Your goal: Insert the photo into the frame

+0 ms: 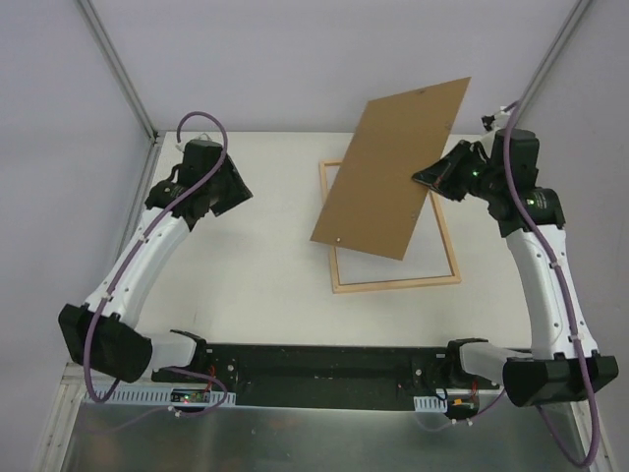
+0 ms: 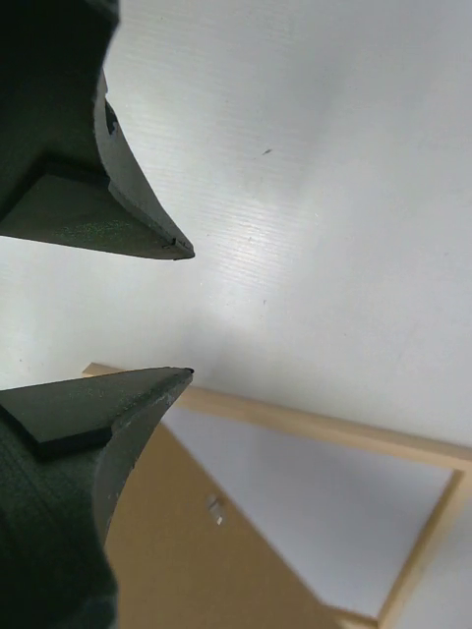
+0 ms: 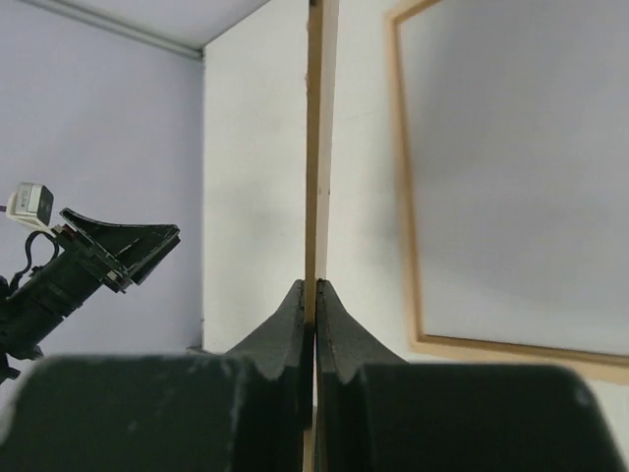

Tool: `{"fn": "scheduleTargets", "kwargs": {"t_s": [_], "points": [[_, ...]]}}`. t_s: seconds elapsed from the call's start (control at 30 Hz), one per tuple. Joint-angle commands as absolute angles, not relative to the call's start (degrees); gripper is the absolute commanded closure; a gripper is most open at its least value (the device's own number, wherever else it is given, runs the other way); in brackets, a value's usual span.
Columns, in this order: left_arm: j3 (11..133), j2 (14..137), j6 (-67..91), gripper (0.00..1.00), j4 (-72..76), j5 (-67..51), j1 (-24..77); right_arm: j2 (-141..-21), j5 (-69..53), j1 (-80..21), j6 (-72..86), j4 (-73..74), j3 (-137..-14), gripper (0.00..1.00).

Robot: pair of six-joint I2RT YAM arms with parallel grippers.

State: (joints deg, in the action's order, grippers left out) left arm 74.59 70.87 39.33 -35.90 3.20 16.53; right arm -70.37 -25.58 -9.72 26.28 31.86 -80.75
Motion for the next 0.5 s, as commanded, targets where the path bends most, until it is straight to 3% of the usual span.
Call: {"fn": "scheduleTargets", "kwargs": {"t_s": [0.0,0.47], "points": [[73.47,78.99,41.04,0.53,-31.20,4.21,20.11,-66.19,-22.95,-6.51,17.15,45.95,-86.56,1.00],[91.40,111.43,42.63,0.51,-28.83,4.57,34.36,-62.58,-10.81,-3.78,7.74,61.17,-99.05,1.00]]}}
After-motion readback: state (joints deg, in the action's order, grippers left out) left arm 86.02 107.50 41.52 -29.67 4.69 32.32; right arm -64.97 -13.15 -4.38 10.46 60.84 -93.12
